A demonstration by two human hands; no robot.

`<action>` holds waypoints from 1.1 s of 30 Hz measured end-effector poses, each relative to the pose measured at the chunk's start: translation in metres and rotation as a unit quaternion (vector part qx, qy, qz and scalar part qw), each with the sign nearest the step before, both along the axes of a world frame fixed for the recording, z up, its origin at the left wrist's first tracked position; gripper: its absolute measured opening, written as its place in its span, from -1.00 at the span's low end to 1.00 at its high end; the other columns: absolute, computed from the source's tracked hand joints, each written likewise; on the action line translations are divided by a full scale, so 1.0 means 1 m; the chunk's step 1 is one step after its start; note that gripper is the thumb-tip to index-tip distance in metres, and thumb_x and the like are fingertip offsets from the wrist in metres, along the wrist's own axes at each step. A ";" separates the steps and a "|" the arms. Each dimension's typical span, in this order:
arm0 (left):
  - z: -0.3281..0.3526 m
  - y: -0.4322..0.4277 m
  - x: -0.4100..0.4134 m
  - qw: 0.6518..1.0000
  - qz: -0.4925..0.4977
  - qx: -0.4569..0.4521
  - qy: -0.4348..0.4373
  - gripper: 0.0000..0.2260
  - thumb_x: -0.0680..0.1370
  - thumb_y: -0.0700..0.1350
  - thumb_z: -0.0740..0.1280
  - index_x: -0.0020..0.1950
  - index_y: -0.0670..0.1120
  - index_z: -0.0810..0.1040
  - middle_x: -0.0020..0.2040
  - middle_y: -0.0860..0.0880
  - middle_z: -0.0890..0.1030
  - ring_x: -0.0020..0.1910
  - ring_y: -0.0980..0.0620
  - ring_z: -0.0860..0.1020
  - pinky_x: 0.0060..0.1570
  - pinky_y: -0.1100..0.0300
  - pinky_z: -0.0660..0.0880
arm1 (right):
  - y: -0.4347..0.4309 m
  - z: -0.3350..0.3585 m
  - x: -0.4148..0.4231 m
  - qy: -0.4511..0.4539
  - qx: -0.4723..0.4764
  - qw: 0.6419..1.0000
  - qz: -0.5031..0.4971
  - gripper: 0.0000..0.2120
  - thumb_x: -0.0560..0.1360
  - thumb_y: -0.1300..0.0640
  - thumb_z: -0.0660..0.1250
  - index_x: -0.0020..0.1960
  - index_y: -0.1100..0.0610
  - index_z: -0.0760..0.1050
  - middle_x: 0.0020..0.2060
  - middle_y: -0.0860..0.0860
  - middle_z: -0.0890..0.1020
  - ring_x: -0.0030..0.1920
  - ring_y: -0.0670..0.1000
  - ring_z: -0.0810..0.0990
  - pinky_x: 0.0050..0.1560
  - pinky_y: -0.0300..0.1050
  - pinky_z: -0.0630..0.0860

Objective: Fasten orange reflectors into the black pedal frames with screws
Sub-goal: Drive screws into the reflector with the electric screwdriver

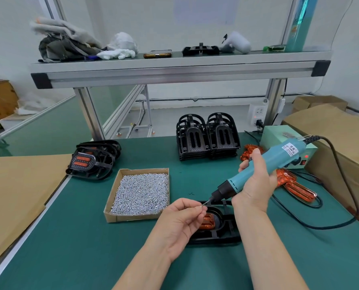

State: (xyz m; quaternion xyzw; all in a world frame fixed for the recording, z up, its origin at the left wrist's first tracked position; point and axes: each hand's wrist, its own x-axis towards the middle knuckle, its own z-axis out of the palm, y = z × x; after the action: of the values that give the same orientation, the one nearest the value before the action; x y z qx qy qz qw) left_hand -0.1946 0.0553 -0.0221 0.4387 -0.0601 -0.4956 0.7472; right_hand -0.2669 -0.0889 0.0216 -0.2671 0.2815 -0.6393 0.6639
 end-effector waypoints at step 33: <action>-0.024 -0.004 -0.013 0.864 0.098 0.063 -0.491 -0.50 0.48 -0.39 0.40 0.17 0.21 0.60 -0.13 0.11 0.69 -0.10 0.13 0.64 -0.03 0.37 0.50 | 0.005 -0.013 0.001 0.081 -0.005 0.995 -0.062 -0.82 0.47 0.02 0.44 -0.04 0.01 0.45 -0.44 -0.09 0.55 -0.38 -0.11 0.53 -0.31 -0.26 0.50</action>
State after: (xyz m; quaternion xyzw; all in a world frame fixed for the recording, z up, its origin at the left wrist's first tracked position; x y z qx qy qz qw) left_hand -0.2075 0.0511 -0.0459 0.6752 -0.3442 -0.1436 0.6364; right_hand -0.2658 -0.0844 0.0090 -0.3034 0.3472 -0.6567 0.5968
